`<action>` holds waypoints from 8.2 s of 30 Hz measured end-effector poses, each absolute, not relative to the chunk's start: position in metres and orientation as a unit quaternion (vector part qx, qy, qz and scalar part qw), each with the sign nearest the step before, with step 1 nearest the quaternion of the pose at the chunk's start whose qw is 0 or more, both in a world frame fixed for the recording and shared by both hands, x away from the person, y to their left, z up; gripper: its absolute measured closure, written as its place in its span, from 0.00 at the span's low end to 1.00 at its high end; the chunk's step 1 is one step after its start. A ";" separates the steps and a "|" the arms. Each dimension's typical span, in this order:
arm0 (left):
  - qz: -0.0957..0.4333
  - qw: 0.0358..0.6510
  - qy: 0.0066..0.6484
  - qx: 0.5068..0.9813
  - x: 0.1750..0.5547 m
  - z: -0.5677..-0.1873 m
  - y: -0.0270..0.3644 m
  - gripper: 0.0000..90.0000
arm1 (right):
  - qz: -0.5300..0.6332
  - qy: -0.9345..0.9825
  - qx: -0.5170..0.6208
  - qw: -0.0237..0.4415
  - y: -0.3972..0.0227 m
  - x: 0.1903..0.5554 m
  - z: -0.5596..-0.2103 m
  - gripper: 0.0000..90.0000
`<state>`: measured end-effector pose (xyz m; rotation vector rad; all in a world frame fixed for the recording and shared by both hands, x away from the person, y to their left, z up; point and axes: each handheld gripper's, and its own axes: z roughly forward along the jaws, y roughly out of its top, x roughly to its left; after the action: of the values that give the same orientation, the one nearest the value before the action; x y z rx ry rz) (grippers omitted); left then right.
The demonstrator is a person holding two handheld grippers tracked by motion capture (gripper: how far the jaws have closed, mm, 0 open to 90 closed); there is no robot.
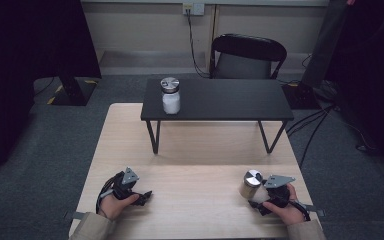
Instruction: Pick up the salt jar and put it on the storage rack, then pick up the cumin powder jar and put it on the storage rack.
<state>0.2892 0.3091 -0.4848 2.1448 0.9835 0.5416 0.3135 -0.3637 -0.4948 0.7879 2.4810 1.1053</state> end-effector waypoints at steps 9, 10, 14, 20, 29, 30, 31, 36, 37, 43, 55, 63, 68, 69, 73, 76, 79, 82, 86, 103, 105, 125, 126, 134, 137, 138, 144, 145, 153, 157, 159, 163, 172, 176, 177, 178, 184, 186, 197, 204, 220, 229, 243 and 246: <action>0.204 0.359 0.381 0.827 0.291 -0.488 0.312 0.00 | 0.386 0.867 0.275 0.156 -0.364 0.313 -0.495 0.00; 0.204 0.359 0.381 0.827 0.291 -0.488 0.312 0.00 | 0.386 0.867 0.275 0.156 -0.364 0.313 -0.495 0.00; 0.204 0.360 0.382 0.826 0.291 -0.488 0.312 0.00 | 0.386 0.867 0.275 0.156 -0.364 0.313 -0.495 0.00; 0.204 0.360 0.383 0.826 0.291 -0.488 0.312 0.00 | 0.386 0.866 0.276 0.156 -0.363 0.313 -0.495 0.00; 0.204 0.359 0.382 0.827 0.291 -0.488 0.312 0.00 | 0.385 0.865 0.279 0.159 -0.362 0.312 -0.495 0.00; 0.204 0.359 0.382 0.827 0.291 -0.488 0.312 0.00 | 0.385 0.865 0.279 0.159 -0.362 0.312 -0.495 0.00; 0.204 0.359 0.382 0.827 0.291 -0.488 0.312 0.00 | 0.385 0.865 0.279 0.159 -0.362 0.312 -0.495 0.00; 0.204 0.359 0.382 0.827 0.291 -0.488 0.312 0.00 | 0.386 0.864 0.280 0.159 -0.361 0.312 -0.495 0.00; 0.204 0.359 0.382 0.827 0.291 -0.488 0.312 0.00 | 0.386 0.864 0.280 0.159 -0.361 0.312 -0.495 0.00; 0.204 0.360 0.383 0.826 0.291 -0.488 0.312 0.00 | 0.392 0.863 0.278 0.159 -0.361 0.312 -0.492 0.01; 0.204 0.359 0.383 0.826 0.291 -0.488 0.312 0.00 | 0.419 0.850 0.274 0.165 -0.357 0.312 -0.490 0.01; 0.204 0.359 0.383 0.826 0.291 -0.488 0.312 0.00 | 0.436 0.842 0.275 0.159 -0.356 0.316 -0.493 0.11; 0.204 0.361 0.384 0.825 0.291 -0.488 0.311 0.00 | 0.444 0.841 0.265 0.156 -0.358 0.317 -0.492 0.21; 0.204 0.359 0.383 0.826 0.291 -0.488 0.312 0.00 | 0.448 0.839 0.264 0.159 -0.359 0.317 -0.493 0.26; 0.204 0.360 0.384 0.825 0.291 -0.488 0.311 0.00 | 0.453 0.839 0.258 0.156 -0.360 0.318 -0.492 0.32; 0.204 0.361 0.384 0.825 0.291 -0.488 0.311 0.00 | 0.451 0.841 0.254 0.158 -0.360 0.318 -0.491 0.33; 0.204 0.361 0.384 0.825 0.291 -0.488 0.311 0.00 | 0.447 0.843 0.252 0.161 -0.358 0.318 -0.490 0.34; 0.204 0.361 0.384 0.825 0.291 -0.488 0.311 0.00 | 0.444 0.844 0.251 0.165 -0.356 0.317 -0.489 0.34; 0.204 0.361 0.384 0.825 0.291 -0.488 0.311 0.00 | 0.443 0.845 0.251 0.163 -0.355 0.317 -0.487 0.34; 0.204 0.361 0.384 0.825 0.291 -0.488 0.311 0.00 | 0.439 0.849 0.245 0.164 -0.350 0.318 -0.465 0.34; 0.204 0.361 0.384 0.825 0.291 -0.488 0.311 0.00 | 0.443 0.847 0.247 0.159 -0.350 0.319 -0.463 0.34; 0.204 0.361 0.384 0.825 0.291 -0.489 0.311 0.00 | 0.441 0.852 0.238 0.150 -0.338 0.326 -0.417 0.34; 0.204 0.361 0.384 0.825 0.291 -0.489 0.311 0.00 | 0.441 0.853 0.237 0.149 -0.338 0.327 -0.414 0.34; 0.204 0.361 0.384 0.825 0.291 -0.488 0.311 0.00 | 0.442 0.854 0.231 0.148 -0.333 0.333 -0.396 0.34; 0.204 0.360 0.383 0.826 0.291 -0.488 0.311 0.00 | 0.442 0.854 0.229 0.149 -0.331 0.334 -0.388 0.34; 0.204 0.361 0.384 0.825 0.291 -0.488 0.311 0.00 | 0.443 0.854 0.229 0.148 -0.331 0.335 -0.386 0.34; 0.204 0.361 0.384 0.825 0.291 -0.488 0.311 0.00 | 0.444 0.854 0.223 0.155 -0.327 0.338 -0.368 0.34; 0.204 0.361 0.384 0.825 0.291 -0.489 0.311 0.00 | 0.444 0.854 0.223 0.156 -0.326 0.338 -0.365 0.34; 0.204 0.361 0.384 0.825 0.291 -0.488 0.311 0.00 | 0.442 0.857 0.215 0.158 -0.320 0.345 -0.346 0.34; 0.204 0.361 0.384 0.825 0.291 -0.488 0.311 0.00 | 0.445 0.855 0.216 0.157 -0.316 0.349 -0.338 0.34; 0.204 0.361 0.384 0.825 0.291 -0.489 0.311 0.00 | 0.445 0.855 0.214 0.159 -0.314 0.351 -0.334 0.34; 0.204 0.361 0.384 0.825 0.291 -0.488 0.311 0.00 | 0.444 0.857 0.210 0.158 -0.310 0.355 -0.325 0.34; 0.204 0.361 0.384 0.825 0.291 -0.488 0.311 0.00 | 0.444 0.856 0.210 0.161 -0.305 0.361 -0.305 0.34; 0.204 0.361 0.384 0.825 0.291 -0.488 0.311 0.00 | 0.443 0.856 0.209 0.164 -0.304 0.364 -0.296 0.34; 0.204 0.361 0.384 0.825 0.291 -0.488 0.311 0.00 | 0.443 0.855 0.211 0.165 -0.304 0.364 -0.295 0.34; 0.204 0.361 0.384 0.825 0.291 -0.488 0.311 0.00 | 0.442 0.856 0.211 0.167 -0.304 0.365 -0.293 0.34; 0.204 0.361 0.384 0.825 0.291 -0.488 0.311 0.00 | 0.442 0.853 0.216 0.174 -0.301 0.368 -0.284 0.34; 0.204 0.360 0.384 0.825 0.291 -0.488 0.311 0.00 | 0.441 0.853 0.217 0.177 -0.299 0.369 -0.281 0.34; 0.204 0.360 0.384 0.825 0.291 -0.488 0.311 0.00 | 0.439 0.849 0.226 0.188 -0.291 0.379 -0.268 0.34; 0.204 0.361 0.384 0.825 0.291 -0.488 0.311 0.00 | 0.434 0.847 0.237 0.195 -0.286 0.386 -0.260 0.34; 0.204 0.361 0.384 0.825 0.291 -0.488 0.311 0.00 | 0.433 0.837 0.262 0.210 -0.267 0.410 -0.247 0.34; 0.204 0.361 0.386 0.824 0.291 -0.489 0.311 0.00 | 0.429 0.830 0.284 0.216 -0.270 0.422 -0.247 0.34; 0.204 0.361 0.384 0.825 0.291 -0.489 0.311 0.00 | 0.429 0.819 0.313 0.216 -0.270 0.442 -0.252 0.34; 0.204 0.361 0.384 0.825 0.291 -0.488 0.311 0.00 | 0.431 0.817 0.316 0.217 -0.269 0.444 -0.254 0.34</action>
<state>0.2912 0.3114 -0.4884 2.1267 0.9890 0.5255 0.4444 -0.2690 -0.2537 0.8750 2.2640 1.1931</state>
